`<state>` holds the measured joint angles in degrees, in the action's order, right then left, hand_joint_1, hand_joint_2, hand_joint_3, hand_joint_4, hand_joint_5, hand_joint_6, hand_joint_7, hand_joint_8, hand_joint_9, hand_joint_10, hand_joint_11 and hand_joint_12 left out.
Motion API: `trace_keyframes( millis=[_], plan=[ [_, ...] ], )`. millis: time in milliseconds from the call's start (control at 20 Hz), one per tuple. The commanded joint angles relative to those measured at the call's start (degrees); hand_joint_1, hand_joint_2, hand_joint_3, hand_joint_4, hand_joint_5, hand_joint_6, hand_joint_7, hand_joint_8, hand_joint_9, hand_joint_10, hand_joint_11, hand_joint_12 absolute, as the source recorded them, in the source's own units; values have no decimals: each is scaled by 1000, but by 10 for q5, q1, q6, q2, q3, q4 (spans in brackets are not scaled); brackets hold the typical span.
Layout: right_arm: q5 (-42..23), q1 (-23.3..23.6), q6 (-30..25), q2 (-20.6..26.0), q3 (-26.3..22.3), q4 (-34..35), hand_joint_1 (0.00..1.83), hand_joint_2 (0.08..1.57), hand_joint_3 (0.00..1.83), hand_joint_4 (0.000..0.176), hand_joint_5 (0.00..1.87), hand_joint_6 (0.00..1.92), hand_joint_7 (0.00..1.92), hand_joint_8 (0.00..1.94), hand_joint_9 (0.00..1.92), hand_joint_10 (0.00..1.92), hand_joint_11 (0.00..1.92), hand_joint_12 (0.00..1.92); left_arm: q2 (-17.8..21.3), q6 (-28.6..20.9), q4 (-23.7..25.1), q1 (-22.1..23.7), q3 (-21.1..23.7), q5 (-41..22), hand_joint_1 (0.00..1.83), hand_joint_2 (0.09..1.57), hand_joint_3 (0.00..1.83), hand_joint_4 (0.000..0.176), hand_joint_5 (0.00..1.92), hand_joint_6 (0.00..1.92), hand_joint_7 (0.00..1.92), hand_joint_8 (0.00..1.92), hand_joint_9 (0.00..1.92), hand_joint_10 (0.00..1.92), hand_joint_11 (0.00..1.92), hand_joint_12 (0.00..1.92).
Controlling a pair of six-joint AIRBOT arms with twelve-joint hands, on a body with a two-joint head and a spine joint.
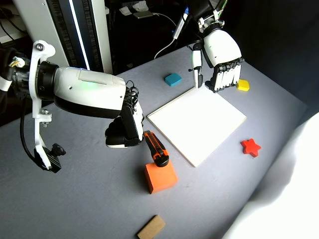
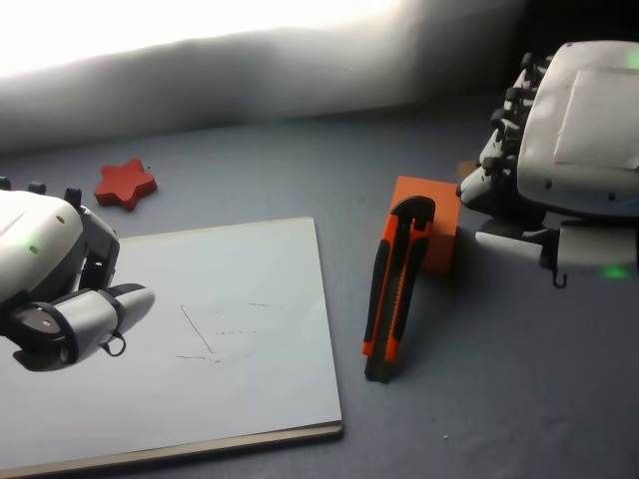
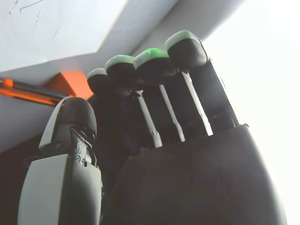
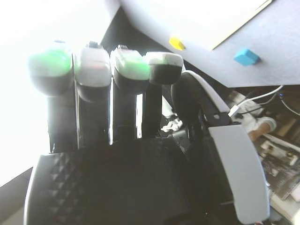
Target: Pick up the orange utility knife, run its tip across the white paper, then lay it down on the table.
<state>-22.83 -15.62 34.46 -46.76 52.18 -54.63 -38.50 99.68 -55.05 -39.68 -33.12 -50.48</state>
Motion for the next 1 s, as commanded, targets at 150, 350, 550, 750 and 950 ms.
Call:
trace_keyframes(
  millis=[150, 350, 550, 750, 950],
  plan=[
    [-37, 4, 2, -1, 2, 20, 49, 1286, 113, 0, 0, 0, 21, 26, 0, 0, 0, 0, 1, -7, 24, -9, -10, -65, 165, 1322, 7, 0, 68, 3, 130, 1, 102, 10, 0, 560],
    [-37, -2, 1, -14, 8, 20, 51, 1287, 84, 0, 0, 0, 20, 18, 0, 0, 0, 0, 1, -3, 6, -10, -10, -80, 163, 1324, 3, 0, 87, 1, 149, 2, 94, 4, 0, 527],
    [-37, 3, -39, -49, 44, -23, 187, 1249, 52, 0, 0, 0, 0, 0, 0, 0, 0, 0, 1, 3, -4, -11, -12, -89, 157, 1327, 1, 0, 57, 0, 109, 0, 56, 1, 0, 285],
    [-37, 17, -144, -77, 71, -114, 666, 1102, 0, 0, 0, 0, 0, 0, 0, 0, 0, 0, 1, 3, -4, -10, -10, -89, 8, 1293, 0, 0, 7, 0, 60, 1, 13, 2, 0, 146],
    [-1, 24, -233, -96, 75, -207, 1098, 1025, 0, 0, 0, 0, 0, 0, 0, 0, 0, 0, 1, 3, -3, -7, -5, -89, 0, 1263, 0, 0, 0, 0, 2, 0, 0, 0, 0, 51]
  ],
)
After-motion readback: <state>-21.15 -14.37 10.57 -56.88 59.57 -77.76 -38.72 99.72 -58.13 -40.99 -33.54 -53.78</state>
